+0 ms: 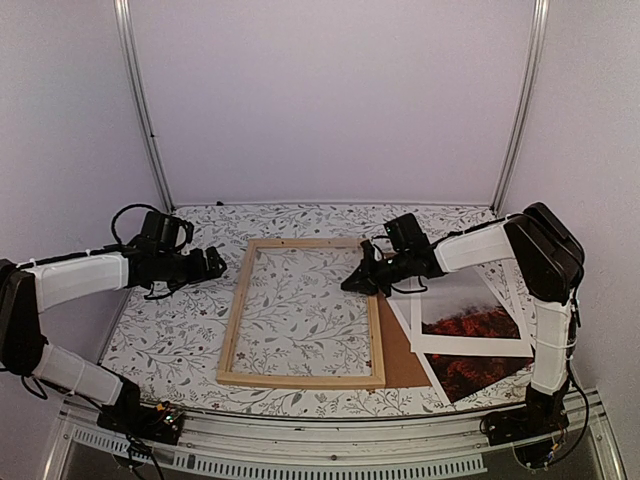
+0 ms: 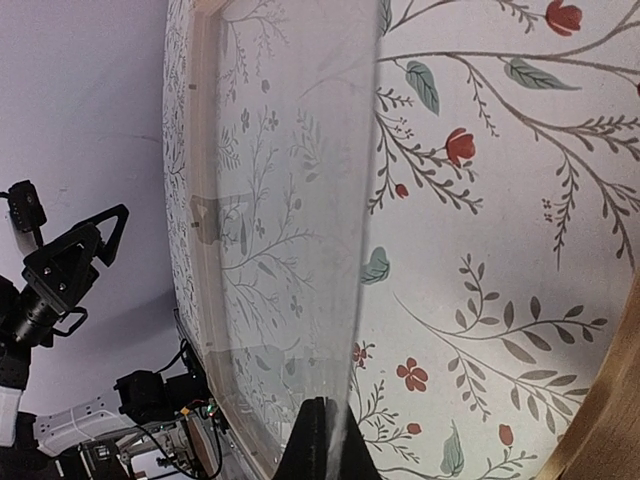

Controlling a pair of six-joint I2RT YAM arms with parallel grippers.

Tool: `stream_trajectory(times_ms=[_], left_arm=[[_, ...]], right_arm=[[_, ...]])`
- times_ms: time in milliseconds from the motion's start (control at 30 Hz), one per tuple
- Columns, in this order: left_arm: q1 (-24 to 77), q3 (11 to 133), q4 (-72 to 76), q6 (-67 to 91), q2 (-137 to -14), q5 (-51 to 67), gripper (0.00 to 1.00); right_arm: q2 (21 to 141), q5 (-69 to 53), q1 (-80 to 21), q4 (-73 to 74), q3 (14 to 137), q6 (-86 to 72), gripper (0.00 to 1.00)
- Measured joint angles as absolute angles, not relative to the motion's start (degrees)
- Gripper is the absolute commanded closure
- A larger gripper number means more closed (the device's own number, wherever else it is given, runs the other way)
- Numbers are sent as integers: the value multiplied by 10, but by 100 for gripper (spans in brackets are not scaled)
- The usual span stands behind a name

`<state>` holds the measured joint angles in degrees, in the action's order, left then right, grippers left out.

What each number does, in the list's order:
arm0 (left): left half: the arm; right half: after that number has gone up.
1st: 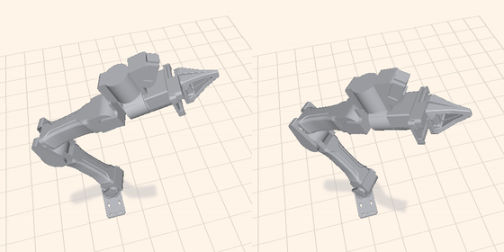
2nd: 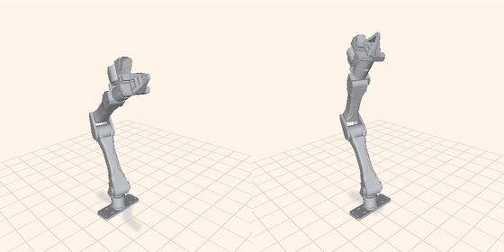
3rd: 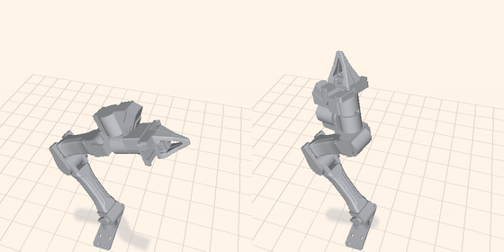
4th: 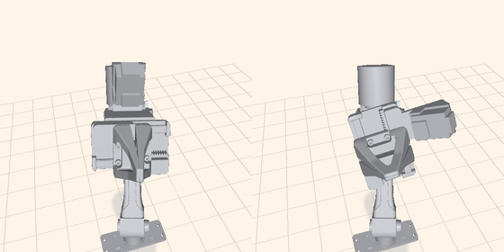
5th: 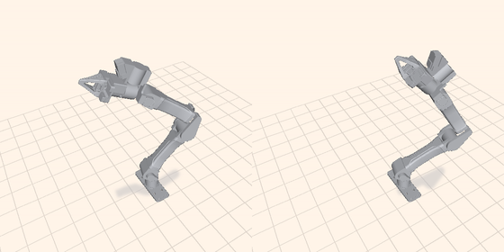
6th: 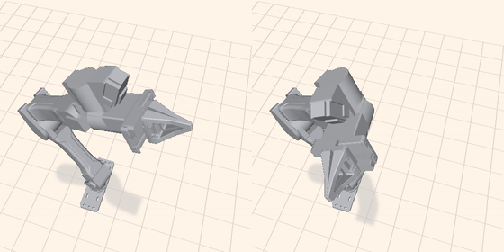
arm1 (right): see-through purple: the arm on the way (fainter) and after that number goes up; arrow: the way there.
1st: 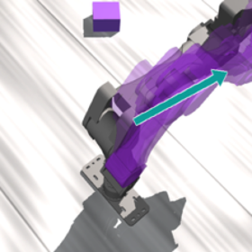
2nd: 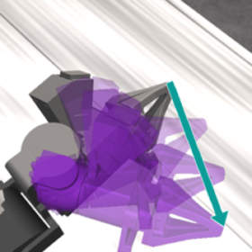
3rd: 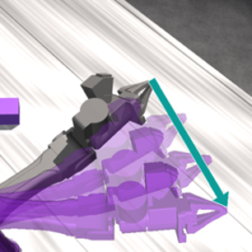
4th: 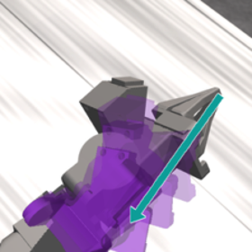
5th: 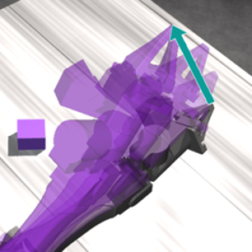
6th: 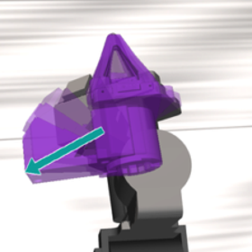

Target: Put the photo into the frame

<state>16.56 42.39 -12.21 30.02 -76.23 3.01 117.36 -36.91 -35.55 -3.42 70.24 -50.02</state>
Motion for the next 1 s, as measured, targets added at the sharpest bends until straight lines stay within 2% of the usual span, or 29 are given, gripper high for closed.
stream_trajectory(times_ms=[1000], left_arm=[[176,429,-122,300,-770,25,0]], right_arm=[[1168,-351,-352,0,716,-470,100]])
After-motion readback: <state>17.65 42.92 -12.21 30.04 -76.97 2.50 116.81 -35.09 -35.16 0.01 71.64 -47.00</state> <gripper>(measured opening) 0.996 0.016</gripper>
